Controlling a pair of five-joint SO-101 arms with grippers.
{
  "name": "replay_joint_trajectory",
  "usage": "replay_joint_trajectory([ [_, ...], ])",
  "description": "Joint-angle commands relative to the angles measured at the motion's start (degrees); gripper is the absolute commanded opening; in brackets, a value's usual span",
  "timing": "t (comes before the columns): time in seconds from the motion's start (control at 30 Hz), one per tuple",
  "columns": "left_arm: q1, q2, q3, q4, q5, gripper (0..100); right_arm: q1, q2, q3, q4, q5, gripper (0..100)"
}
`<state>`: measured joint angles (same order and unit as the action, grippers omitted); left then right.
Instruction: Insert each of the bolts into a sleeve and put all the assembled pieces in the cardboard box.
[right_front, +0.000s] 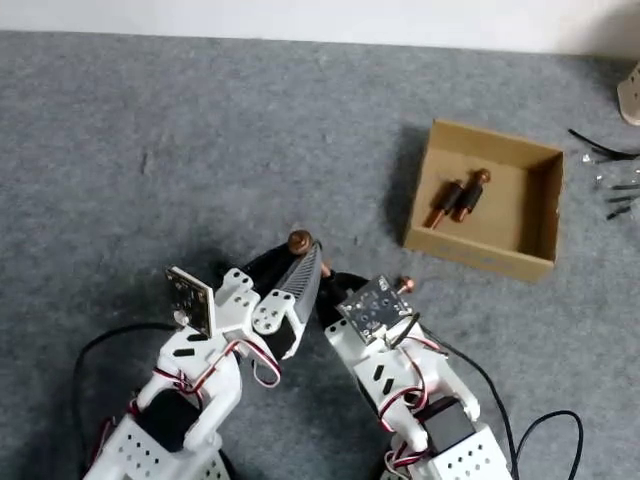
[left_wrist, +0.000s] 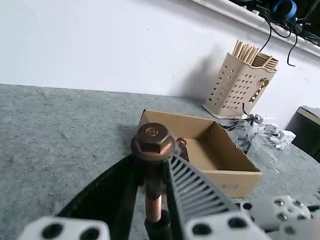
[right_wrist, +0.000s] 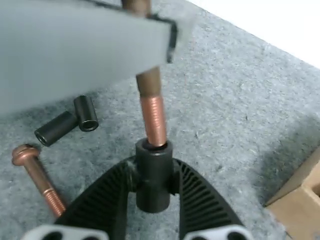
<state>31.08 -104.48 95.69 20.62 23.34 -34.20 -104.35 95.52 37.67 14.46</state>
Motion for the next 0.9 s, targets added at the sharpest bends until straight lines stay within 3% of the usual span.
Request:
replay_joint_trajectory([
  [0.0, 1.27, -0.13, -1.89, 1.14, 0.26, 1, 1.01, -1.01, 6.81, -0.22, 0.44, 0.5],
  [0.23, 1.27, -0.13, -7.34, 7.03, 0.62, 1, 1.01, -0.92, 6.9, -2.33, 0.44, 0.5],
  [0.37, 1.27, -0.13, -8.75, 11.87, 4.57, 1, 1.01, -0.92, 6.99, -2.33, 0.44, 0.5],
  [0.87, 1.27, 0.48, -6.55, 11.69, 4.48, 1, 1.01, -0.92, 6.99, -2.33, 0.44, 0.5],
])
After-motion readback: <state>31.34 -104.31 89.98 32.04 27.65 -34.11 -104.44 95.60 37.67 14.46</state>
